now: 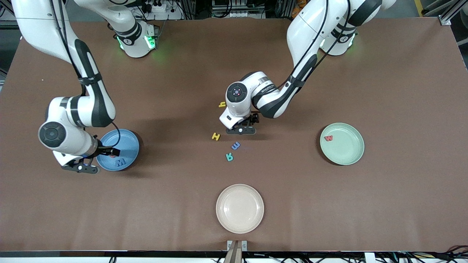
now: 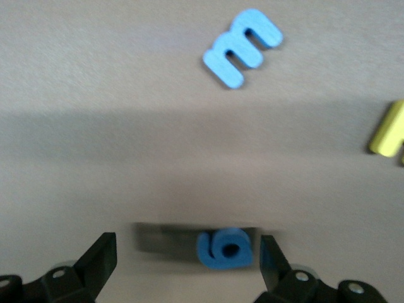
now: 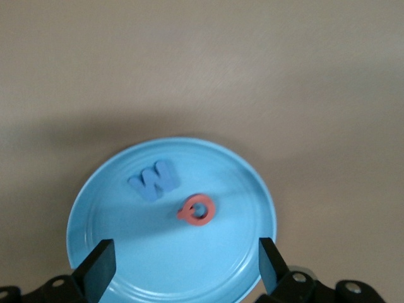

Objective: Sort uppercase to blue plate, lowercase to green plate
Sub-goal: 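Place the pink Q on the blue plate while the left gripper approaches the blue e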

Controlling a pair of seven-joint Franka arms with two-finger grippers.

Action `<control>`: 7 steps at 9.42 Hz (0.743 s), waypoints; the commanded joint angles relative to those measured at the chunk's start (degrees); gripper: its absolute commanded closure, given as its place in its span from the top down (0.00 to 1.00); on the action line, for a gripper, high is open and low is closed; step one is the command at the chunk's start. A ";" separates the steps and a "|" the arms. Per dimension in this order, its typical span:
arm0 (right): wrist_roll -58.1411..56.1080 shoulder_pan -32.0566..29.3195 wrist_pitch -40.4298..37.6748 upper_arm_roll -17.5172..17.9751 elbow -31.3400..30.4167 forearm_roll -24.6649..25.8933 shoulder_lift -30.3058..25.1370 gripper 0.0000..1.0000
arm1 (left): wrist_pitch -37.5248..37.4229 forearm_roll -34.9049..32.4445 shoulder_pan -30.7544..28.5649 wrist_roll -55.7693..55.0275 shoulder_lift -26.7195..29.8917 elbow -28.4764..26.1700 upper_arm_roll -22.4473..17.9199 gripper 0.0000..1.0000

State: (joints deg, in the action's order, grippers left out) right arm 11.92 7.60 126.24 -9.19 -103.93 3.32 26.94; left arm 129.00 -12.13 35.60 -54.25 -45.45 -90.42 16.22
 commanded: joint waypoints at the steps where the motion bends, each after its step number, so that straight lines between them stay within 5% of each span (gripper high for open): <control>1: -3.20 -4.68 -0.38 0.93 0.13 -2.17 -2.24 1.00 | -1.03 0.97 -0.18 -1.30 0.62 0.24 0.74 1.00; 7: -4.54 -3.03 0.68 1.72 -0.05 -2.44 -1.97 1.00 | -1.03 0.71 -0.18 -1.82 -0.87 0.07 0.65 1.00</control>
State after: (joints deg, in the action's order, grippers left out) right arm 8.25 4.06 126.91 -7.62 -103.21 2.00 25.77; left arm 128.39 -12.03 35.53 -54.46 -46.00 -90.51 16.68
